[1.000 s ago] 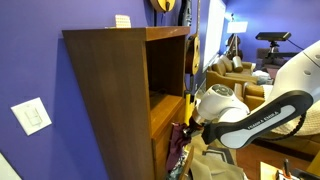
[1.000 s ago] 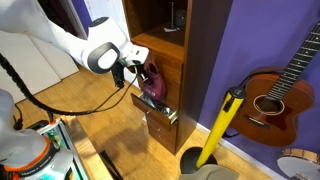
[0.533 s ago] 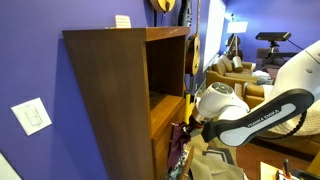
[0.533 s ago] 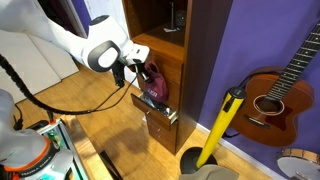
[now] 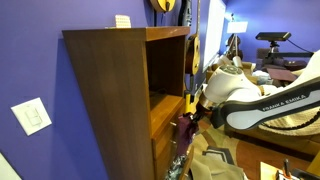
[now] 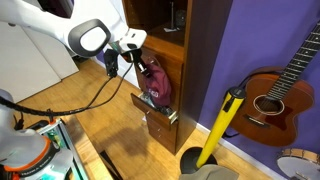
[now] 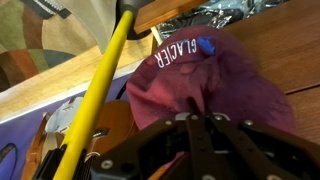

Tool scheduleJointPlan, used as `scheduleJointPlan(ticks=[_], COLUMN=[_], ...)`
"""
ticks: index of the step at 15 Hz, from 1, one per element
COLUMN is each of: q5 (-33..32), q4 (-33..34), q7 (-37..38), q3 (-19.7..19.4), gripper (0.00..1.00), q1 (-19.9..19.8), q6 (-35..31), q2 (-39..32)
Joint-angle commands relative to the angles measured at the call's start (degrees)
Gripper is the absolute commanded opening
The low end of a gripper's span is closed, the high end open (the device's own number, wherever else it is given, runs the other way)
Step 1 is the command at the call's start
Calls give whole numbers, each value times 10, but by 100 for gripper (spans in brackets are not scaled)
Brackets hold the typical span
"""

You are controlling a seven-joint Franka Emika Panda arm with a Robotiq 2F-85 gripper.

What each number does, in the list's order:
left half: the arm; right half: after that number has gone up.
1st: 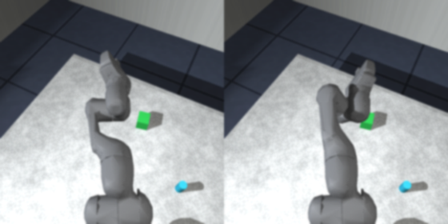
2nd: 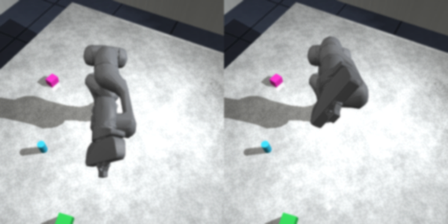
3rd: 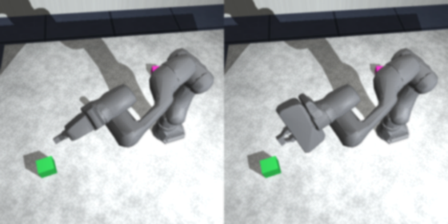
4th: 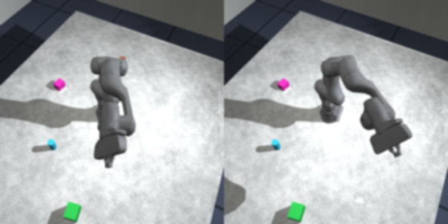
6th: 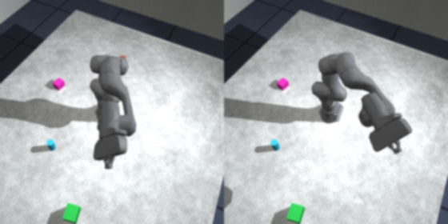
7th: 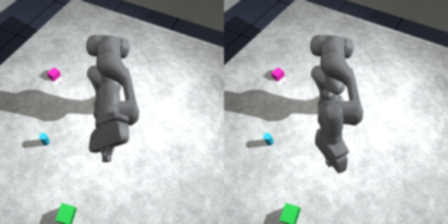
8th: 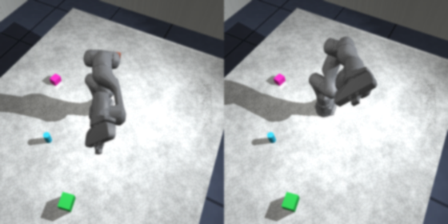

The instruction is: Pick up the maroon cap and put it on the shelf

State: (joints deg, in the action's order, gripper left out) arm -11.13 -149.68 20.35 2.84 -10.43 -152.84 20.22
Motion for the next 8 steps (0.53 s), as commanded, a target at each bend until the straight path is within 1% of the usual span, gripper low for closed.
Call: scheduleJointPlan(ticks=[1, 5, 8], q5=[19, 22, 23], q4=[10, 32, 47], q7=[-43, -67, -76], q3=[-13, -17, -17], gripper=[1, 1, 1], q1=[8, 8, 10], q6=[65, 121, 138], q2=[66, 117, 143])
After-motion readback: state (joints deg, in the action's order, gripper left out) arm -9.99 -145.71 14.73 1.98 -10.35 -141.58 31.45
